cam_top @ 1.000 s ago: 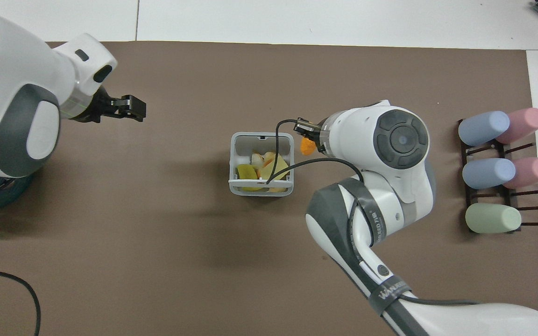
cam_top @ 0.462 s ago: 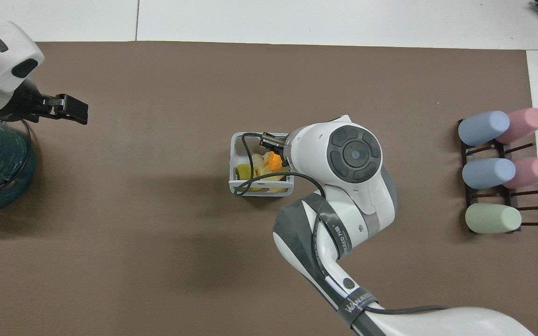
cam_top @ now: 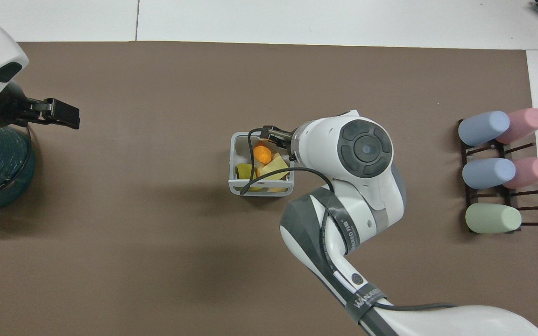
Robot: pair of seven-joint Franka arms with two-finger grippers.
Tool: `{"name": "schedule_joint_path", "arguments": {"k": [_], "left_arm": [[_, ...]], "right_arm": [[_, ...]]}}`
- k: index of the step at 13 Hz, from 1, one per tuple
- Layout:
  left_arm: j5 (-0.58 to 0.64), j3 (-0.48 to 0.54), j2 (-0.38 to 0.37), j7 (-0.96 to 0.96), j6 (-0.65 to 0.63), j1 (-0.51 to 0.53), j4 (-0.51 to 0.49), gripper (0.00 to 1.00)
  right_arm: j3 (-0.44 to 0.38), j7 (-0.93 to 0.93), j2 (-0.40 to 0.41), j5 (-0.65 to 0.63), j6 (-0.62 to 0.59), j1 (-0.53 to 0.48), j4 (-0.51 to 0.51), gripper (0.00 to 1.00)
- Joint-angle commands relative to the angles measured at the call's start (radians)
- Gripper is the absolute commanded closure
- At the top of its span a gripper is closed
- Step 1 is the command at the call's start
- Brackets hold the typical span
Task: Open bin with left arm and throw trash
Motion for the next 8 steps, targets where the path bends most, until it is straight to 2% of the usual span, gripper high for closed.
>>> {"name": "schedule_joint_path", "arguments": {"k": [1,5,8], "left_arm": [[0.025,-0.001,-0.030,0.004,0.000,0.014,-0.044,0.00],[0.025,-0.001,-0.035,0.005,0.006,0.015,-0.058,0.00],[0.025,-0.001,-0.036,0.005,0.006,0.015,-0.061,0.00]], "right_arm": [[0.005,-0.067,-0.064,-0.001,-0.061,-0.080,-0.005,0.00],[0.005,-0.167,-0.185,-0.002,-0.198,-0.218,-0.007,0.00],[0.003,-0.285,-0.239,-0.031,-0.259,-0.319,-0.002,0.00]]}}
